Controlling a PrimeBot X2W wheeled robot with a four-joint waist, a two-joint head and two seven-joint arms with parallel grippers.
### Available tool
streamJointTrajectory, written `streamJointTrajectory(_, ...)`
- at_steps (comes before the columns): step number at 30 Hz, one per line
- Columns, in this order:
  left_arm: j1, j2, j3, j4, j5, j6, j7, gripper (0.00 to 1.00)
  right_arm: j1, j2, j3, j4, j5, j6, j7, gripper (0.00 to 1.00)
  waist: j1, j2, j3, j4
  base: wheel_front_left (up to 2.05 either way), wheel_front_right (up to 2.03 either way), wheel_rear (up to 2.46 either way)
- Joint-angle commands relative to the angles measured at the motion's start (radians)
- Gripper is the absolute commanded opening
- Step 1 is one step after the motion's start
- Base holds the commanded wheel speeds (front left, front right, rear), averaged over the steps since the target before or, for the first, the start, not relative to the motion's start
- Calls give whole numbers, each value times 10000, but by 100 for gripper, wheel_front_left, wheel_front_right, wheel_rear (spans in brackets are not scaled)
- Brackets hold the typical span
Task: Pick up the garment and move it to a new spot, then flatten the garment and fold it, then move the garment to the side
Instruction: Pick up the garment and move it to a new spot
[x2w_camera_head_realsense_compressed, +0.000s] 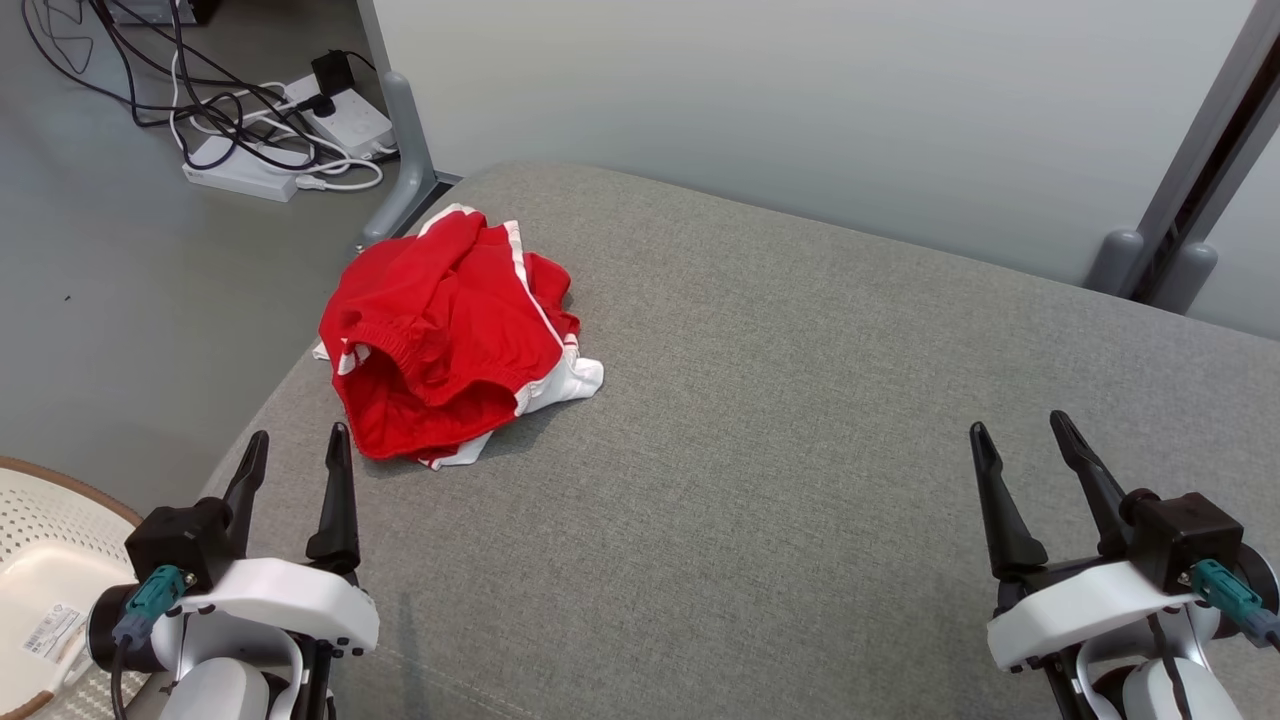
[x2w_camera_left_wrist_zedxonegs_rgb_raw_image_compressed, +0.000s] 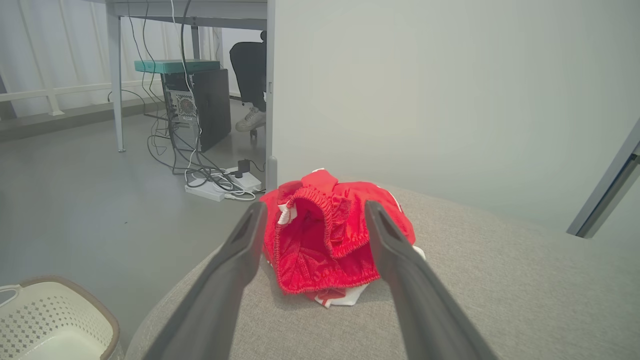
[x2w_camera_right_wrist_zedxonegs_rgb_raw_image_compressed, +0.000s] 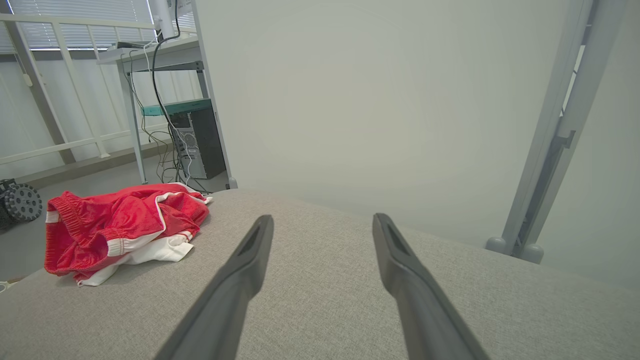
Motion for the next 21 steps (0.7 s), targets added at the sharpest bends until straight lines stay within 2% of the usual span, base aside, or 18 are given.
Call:
streamJointTrajectory(1, -2, 56, 15, -27, -63, 64, -49, 100, 40, -54, -9, -1, 60, -3, 26, 100, 0, 0, 0, 1, 0, 0, 0)
streamJointTrajectory(10, -505, 52, 105, -226, -365, -31, 156, 100, -138, -55, 162, -84, 27, -3, 140, 100, 0, 0, 277, -199, 0, 0, 0)
streamJointTrajectory(15, -1290, 166, 270, -87, -773, -285, 555, 100, -341, -57, 318, -238, -29, -3, 262, 100, 0, 0, 780, -784, 0, 0, 0)
streamJointTrajectory(21, -2263, 212, 587, 1242, -1679, -601, 1641, 100, -541, -61, 380, -375, -233, -3, 409, 100, 0, 0, 1509, -1511, 0, 0, 0)
